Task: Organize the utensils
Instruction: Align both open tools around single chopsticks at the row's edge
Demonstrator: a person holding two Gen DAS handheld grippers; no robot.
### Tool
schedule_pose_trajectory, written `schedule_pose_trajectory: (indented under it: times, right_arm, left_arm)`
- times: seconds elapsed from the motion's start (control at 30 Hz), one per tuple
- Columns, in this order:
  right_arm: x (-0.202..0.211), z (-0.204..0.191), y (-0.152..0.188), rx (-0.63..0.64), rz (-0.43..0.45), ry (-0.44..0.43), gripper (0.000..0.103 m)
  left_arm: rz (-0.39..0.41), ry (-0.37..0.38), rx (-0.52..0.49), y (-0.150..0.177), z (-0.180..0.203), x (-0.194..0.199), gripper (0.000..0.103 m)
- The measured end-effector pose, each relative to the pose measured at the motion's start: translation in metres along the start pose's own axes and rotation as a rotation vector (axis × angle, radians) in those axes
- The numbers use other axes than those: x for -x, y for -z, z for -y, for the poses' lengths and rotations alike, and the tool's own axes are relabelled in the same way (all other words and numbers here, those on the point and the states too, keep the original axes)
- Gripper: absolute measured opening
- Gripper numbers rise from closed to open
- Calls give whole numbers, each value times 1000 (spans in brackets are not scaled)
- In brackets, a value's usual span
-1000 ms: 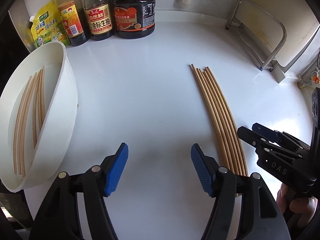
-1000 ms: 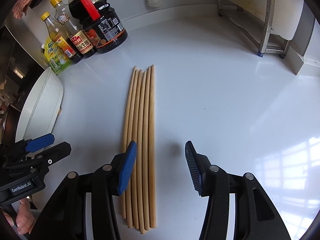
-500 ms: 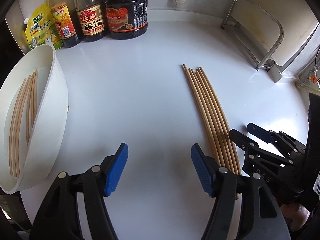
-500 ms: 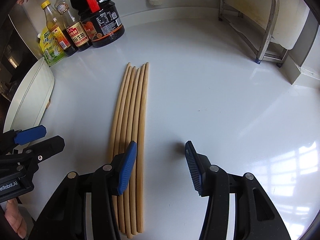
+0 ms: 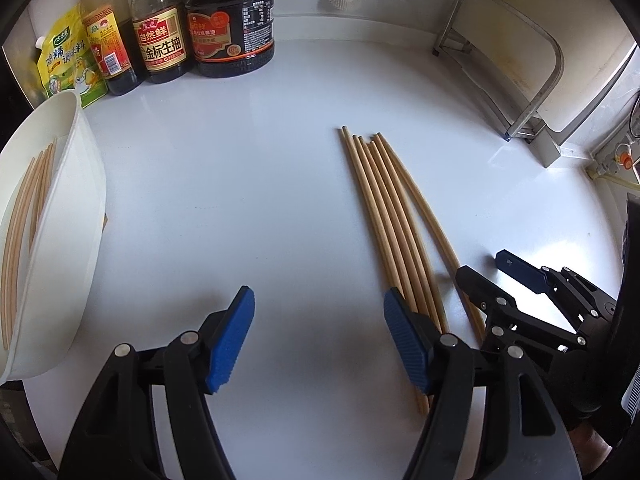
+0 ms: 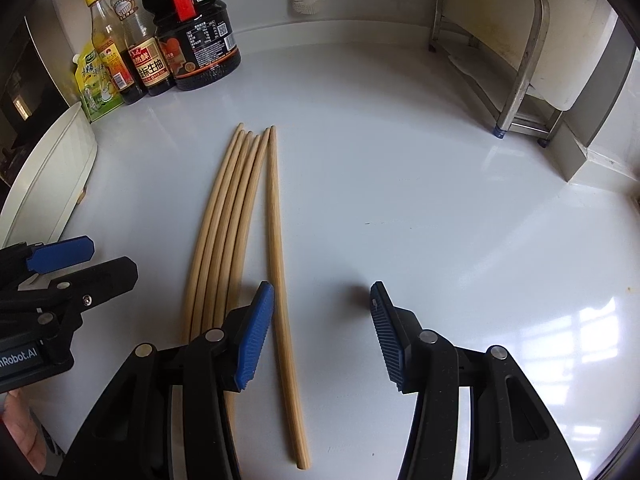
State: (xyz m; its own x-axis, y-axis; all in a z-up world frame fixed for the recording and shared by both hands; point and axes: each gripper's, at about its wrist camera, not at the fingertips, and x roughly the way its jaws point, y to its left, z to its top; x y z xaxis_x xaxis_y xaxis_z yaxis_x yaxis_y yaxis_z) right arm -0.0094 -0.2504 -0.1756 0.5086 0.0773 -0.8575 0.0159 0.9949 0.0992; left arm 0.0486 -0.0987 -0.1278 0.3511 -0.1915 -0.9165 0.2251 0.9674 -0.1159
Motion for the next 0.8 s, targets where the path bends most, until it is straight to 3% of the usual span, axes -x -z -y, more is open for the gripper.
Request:
schedule_pose_trajectory:
  times: [0.2,0.37,0.8]
  right_arm:
    - [2,13,2,-20,8,14,48]
    - [6,20,5,-36,20,-26,48]
    - [7,21,7,-24,29,-35,48]
  left_arm:
    - [-10,8,-7,0,11,-8,66]
    - [-21,4,-12,2,19,-15,66]
    - [-33,-48,-12,5,22,-30,71]
